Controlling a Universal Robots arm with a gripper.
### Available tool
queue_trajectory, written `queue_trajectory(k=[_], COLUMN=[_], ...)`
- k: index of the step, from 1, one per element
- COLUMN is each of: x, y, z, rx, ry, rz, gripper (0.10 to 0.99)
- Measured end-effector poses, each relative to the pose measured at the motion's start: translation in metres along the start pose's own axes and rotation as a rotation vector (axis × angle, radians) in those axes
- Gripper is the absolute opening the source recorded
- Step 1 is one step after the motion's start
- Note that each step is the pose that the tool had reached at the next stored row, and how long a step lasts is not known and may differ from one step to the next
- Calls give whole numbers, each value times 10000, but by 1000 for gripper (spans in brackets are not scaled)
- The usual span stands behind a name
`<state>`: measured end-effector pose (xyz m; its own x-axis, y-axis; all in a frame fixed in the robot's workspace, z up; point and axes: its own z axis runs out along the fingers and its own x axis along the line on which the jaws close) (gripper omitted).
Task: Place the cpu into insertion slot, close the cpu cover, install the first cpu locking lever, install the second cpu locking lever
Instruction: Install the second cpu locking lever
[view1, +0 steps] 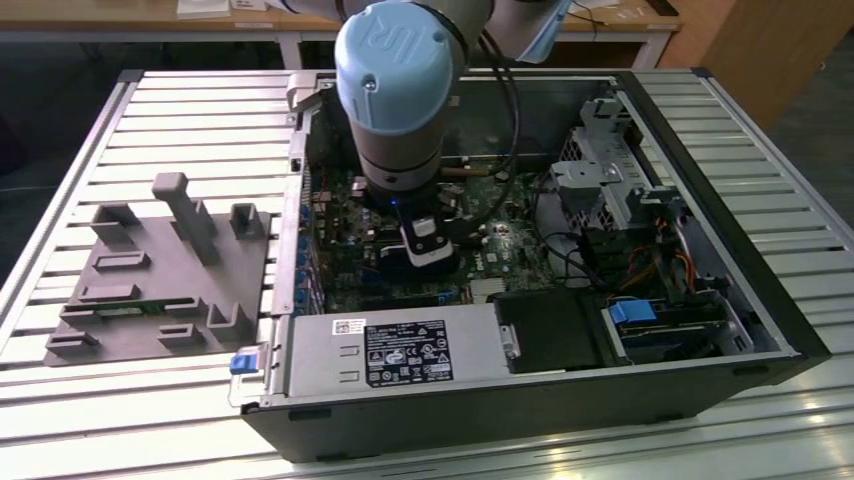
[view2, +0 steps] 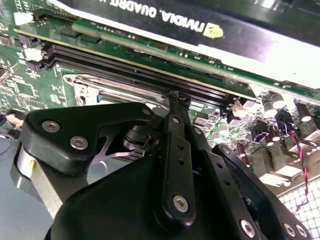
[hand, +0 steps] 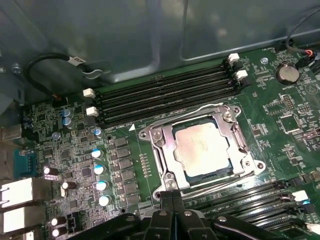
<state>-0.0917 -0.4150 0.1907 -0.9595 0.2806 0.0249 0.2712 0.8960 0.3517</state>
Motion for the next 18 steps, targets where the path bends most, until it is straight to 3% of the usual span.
queue_trajectory(k=[18], x=[80], y=[29], z=[64], rx=[-12], ry=[2], rz=[1], gripper=[102])
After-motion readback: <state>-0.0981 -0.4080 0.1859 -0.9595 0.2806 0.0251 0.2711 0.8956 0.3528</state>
